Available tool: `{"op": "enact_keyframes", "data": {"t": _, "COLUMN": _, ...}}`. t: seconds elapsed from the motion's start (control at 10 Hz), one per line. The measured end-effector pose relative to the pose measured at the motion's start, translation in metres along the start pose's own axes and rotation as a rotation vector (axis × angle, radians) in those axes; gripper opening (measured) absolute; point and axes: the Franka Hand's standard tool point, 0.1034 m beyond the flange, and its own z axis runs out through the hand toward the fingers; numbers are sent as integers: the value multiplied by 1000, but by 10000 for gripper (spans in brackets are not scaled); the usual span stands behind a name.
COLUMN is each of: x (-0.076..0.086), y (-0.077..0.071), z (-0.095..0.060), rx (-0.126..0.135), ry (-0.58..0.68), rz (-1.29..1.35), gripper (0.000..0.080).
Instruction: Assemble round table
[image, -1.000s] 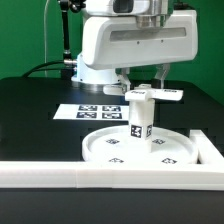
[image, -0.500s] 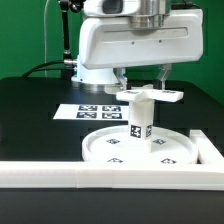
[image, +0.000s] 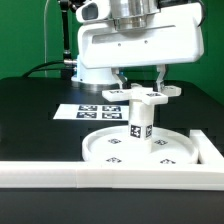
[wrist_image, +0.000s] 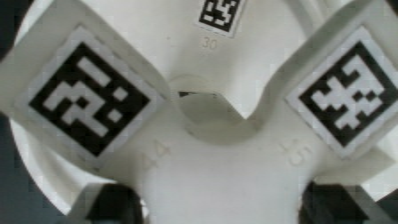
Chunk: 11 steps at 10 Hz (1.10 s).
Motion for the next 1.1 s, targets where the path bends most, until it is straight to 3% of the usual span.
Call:
{"op": "enact_keyframes", "data": {"t": 0.6, "x": 1, "y": 0, "z": 0, "rx": 9, "ry": 9, "rz": 378, "gripper": 438}}
{"op": "enact_keyframes", "data": {"t": 1.1, "x": 1, "y": 0, "z": 0, "rx": 81, "ry": 1, "rz": 925, "gripper": 438}}
